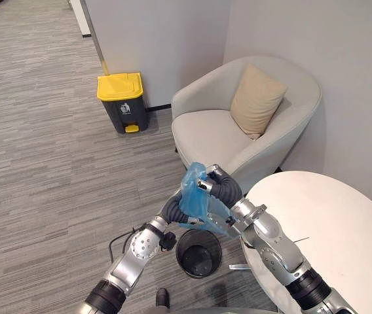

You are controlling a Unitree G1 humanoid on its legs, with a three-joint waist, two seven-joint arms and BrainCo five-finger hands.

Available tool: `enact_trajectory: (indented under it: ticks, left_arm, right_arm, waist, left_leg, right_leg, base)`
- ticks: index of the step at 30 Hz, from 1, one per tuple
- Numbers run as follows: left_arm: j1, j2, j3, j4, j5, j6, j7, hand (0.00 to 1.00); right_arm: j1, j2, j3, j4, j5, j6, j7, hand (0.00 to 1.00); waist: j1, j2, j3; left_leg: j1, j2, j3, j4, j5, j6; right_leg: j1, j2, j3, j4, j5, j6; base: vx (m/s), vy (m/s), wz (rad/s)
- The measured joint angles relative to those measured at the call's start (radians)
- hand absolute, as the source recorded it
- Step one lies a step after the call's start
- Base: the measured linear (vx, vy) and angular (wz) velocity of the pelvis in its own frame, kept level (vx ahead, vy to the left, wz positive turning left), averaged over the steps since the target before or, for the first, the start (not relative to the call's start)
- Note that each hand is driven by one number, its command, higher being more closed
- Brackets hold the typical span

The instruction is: Gather rubbish on tea table into small bin, then transfer packed bag to large trash can.

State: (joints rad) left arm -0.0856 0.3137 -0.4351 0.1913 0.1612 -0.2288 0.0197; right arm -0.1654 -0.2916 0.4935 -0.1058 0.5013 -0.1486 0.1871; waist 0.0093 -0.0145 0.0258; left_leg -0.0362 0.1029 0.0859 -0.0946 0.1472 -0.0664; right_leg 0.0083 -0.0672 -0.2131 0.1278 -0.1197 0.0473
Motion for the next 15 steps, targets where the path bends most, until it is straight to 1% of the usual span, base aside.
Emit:
enact_trajectory:
  ticks: [3, 13, 15]
  left_arm:
    - [-0.02, -0.018, 0.0, 0.02, 0.05, 0.002, 0.01, 0.0]
    - [-0.026, -0.082, -0.039, 0.12, 0.08, 0.001, 0.01, 0.0]
    - [-0.03, -0.094, -0.043, 0.142, 0.087, -0.001, 0.012, 0.0]
  right_arm:
    - [-0.003, 0.008, 0.009, 0.0, 0.025, 0.0, 0.011, 1.0]
    - [-0.006, 0.022, 0.071, 0.0, 0.039, 0.006, 0.01, 1.0]
    - [-0.006, 0.022, 0.075, 0.002, 0.039, 0.016, 0.006, 1.0]
  waist:
    - [0.001, -0.002, -0.002]
    - [0.002, -0.005, -0.007]
    - [0.003, -0.005, -0.007]
  left_leg:
    - [0.0, 0.0, 0.001, 0.0, 0.0, 0.0]
    - [0.003, 0.001, 0.0, 0.0, 0.0, 0.0]
    - [0.003, 0.001, 0.001, 0.0, 0.0, 0.0]
  right_leg:
    - [0.006, 0.002, 0.001, -0.013, 0.011, -0.002]
    - [0.015, 0.005, 0.002, -0.028, 0.019, -0.001]
    - [0.014, 0.005, 0.003, -0.028, 0.019, -0.001]
  base:
    - [0.0, 0.0, 0.0]
    - [0.0, 0.0, 0.0]
    - [0.0, 0.0, 0.0]
